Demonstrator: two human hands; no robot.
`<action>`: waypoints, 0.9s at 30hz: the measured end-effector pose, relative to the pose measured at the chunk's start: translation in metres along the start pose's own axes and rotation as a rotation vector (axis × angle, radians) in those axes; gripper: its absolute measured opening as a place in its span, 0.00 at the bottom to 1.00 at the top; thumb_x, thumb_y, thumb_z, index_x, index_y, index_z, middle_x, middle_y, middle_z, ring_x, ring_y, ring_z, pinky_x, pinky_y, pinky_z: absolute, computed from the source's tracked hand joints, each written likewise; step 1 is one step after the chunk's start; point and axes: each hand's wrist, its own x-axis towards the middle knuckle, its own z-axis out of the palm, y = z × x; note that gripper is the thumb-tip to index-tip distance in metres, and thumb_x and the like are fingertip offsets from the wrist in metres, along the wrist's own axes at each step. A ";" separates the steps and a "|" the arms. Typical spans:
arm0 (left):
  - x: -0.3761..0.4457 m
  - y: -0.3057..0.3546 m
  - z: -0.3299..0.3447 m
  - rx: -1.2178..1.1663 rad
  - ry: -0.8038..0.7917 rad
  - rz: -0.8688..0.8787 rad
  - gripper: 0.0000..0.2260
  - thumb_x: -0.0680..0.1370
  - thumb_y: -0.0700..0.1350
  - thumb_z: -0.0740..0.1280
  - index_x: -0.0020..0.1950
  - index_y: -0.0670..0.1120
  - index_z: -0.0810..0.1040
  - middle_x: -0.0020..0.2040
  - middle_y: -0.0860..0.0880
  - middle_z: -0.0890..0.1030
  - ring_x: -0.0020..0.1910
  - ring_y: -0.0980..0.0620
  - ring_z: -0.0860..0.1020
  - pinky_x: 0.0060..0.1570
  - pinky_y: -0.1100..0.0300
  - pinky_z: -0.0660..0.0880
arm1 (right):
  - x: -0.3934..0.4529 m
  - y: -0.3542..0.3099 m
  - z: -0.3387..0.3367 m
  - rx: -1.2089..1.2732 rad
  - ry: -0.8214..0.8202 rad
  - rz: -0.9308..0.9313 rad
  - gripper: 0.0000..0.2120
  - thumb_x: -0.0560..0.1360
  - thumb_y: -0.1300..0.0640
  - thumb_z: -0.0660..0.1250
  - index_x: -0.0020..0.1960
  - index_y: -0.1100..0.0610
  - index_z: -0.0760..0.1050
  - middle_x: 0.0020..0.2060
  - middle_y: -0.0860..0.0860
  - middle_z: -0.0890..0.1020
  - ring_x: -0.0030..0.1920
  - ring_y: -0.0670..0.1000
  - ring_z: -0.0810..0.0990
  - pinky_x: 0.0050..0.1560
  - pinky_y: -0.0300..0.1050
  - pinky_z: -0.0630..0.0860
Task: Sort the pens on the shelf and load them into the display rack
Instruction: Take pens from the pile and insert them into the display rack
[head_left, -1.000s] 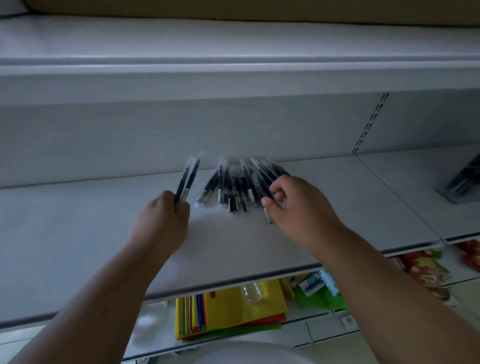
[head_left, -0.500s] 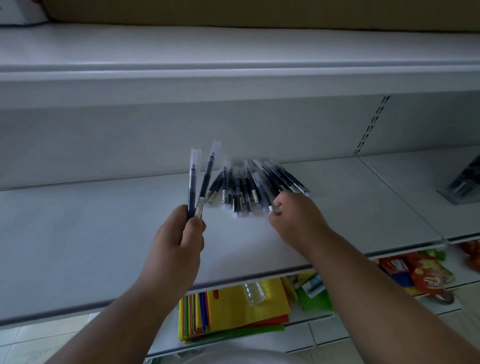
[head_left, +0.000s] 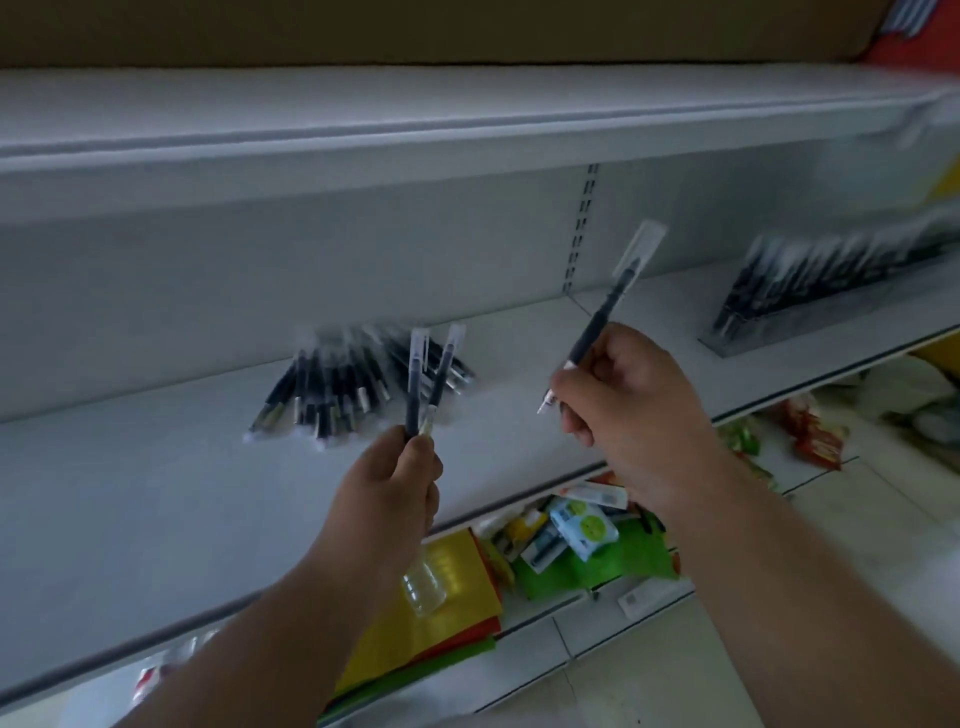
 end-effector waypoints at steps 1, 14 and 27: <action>-0.001 -0.001 0.017 0.019 -0.021 0.010 0.12 0.82 0.41 0.57 0.38 0.45 0.67 0.31 0.49 0.66 0.26 0.53 0.62 0.28 0.58 0.58 | -0.005 0.000 -0.018 -0.016 0.041 -0.024 0.03 0.72 0.62 0.68 0.43 0.60 0.74 0.30 0.55 0.79 0.30 0.50 0.75 0.34 0.49 0.72; -0.052 -0.016 0.328 0.119 -0.366 0.163 0.13 0.82 0.49 0.57 0.38 0.48 0.68 0.30 0.49 0.66 0.29 0.51 0.63 0.34 0.51 0.61 | -0.076 0.048 -0.320 -0.135 0.376 -0.099 0.08 0.82 0.56 0.60 0.46 0.58 0.73 0.33 0.54 0.79 0.30 0.50 0.77 0.32 0.41 0.73; -0.013 -0.015 0.517 0.129 -0.466 0.158 0.12 0.77 0.54 0.58 0.38 0.49 0.68 0.32 0.48 0.65 0.31 0.49 0.62 0.35 0.49 0.61 | -0.019 0.117 -0.481 -0.180 0.469 -0.078 0.04 0.82 0.58 0.58 0.51 0.50 0.69 0.39 0.54 0.83 0.30 0.51 0.80 0.32 0.39 0.74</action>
